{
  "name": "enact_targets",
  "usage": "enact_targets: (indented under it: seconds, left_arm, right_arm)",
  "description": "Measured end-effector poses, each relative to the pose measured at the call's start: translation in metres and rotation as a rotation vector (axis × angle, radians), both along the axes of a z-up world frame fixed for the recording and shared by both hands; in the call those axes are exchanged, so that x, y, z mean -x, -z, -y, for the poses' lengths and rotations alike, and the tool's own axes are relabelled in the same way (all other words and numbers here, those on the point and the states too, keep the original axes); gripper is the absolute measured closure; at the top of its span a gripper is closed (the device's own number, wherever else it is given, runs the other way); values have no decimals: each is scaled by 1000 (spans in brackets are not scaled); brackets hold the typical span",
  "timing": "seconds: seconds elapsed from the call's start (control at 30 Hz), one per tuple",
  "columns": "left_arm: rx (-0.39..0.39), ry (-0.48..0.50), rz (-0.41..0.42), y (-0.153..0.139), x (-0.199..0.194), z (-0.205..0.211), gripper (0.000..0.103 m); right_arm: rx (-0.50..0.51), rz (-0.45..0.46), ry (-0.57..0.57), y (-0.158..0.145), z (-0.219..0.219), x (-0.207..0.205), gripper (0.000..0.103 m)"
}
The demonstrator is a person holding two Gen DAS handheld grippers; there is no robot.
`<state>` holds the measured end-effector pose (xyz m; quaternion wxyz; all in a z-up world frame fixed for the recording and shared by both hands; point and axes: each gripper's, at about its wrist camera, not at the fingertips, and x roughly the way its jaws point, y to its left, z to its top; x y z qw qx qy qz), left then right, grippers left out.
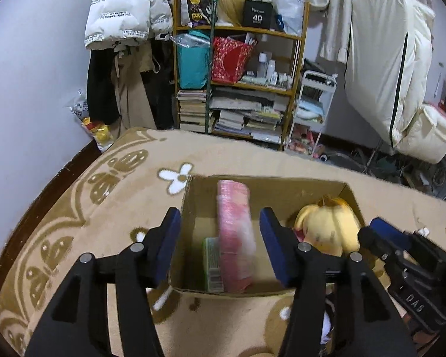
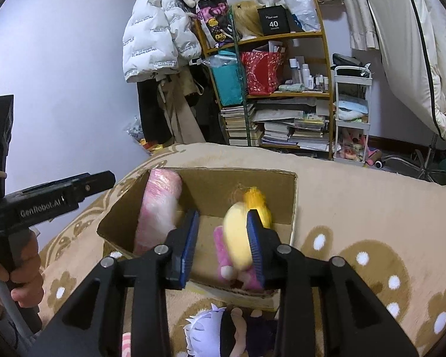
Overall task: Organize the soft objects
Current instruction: 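Lift both items over the box and release them inside, then grasp the pink swirl cushion with the left tool while the right tool grasps the white fluffy plush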
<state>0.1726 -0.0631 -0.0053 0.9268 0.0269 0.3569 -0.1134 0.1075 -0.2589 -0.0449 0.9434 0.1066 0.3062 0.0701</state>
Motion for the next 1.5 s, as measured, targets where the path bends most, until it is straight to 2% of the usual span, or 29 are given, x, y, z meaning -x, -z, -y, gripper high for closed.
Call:
enact_targets:
  seconds: [0.03,0.1,0.2,0.27,0.37,0.5,0.63,0.73,0.97,1.17,1.5]
  left_arm:
    - [-10,-3,-8,1,0,0,47]
    - [-22,-7,-22,1,3,-2,45]
    - [-31,-10,-26,-2,10,-3,37]
    - [-39,-9,-20,-5,16,-5,31]
    - [-51,-10,-20,-11,28,-8,21]
    - [-52,-13,-34,-14,46,-15,15]
    - [-73,-4,-70,-17,60,-22,7]
    - [-78,-2,-102,-19,71,-29,6]
    - [-76,-3,-184,-17,91,-39,5]
    - [-55,10,-286,-2,100,-40,5]
    - [-77,55,-431,37,96,-24,5]
  right_arm:
    - [-1,-2,2,0,0,1,59]
    - [-15,0,8,-1,1,5,45]
    - [-27,-2,8,-5,1,13,39]
    - [-30,-4,10,-8,0,18,31]
    - [-32,-7,23,-11,-1,28,14]
    - [-46,-20,34,-17,0,43,4]
    - [-42,-36,35,-20,-3,59,3]
    - [-35,-49,31,-23,-7,71,3]
    - [-28,-158,22,-15,-15,97,3]
    - [-10,-256,-2,-4,-26,110,3]
    - [26,-370,-92,23,-48,108,7]
